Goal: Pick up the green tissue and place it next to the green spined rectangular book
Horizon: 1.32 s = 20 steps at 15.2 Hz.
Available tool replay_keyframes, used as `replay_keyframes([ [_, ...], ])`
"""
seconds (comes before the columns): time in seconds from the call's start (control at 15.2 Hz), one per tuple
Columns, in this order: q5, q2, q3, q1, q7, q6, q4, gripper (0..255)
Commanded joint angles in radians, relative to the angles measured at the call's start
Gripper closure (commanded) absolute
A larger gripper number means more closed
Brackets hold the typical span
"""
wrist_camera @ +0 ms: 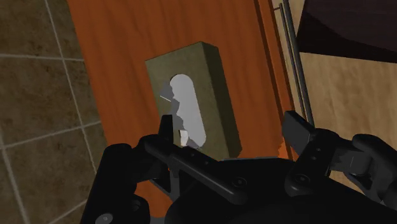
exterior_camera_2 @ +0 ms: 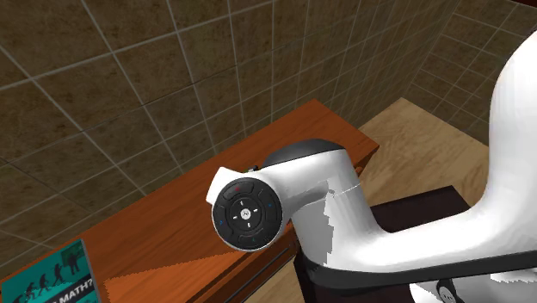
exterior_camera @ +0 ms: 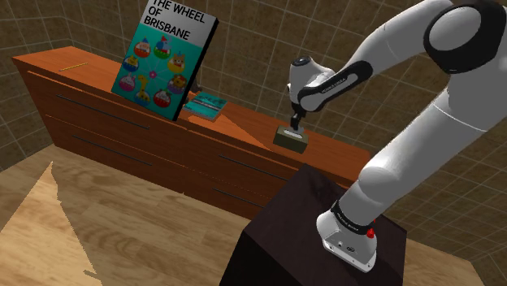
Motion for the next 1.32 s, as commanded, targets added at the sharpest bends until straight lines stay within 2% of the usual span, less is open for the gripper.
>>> replay_keyframes([
  [0.0,-0.058,0.082,-0.019,-0.021,0.017,0.045,0.037,0],
  [0.33,-0.173,0.264,-0.064,-0.057,0.049,0.117,0.149,0],
  [0.86,-0.235,0.377,-0.097,-0.086,0.091,0.205,0.19,0],
  [1.25,-0.235,0.377,-0.097,-0.086,0.091,0.205,0.19,0],
])
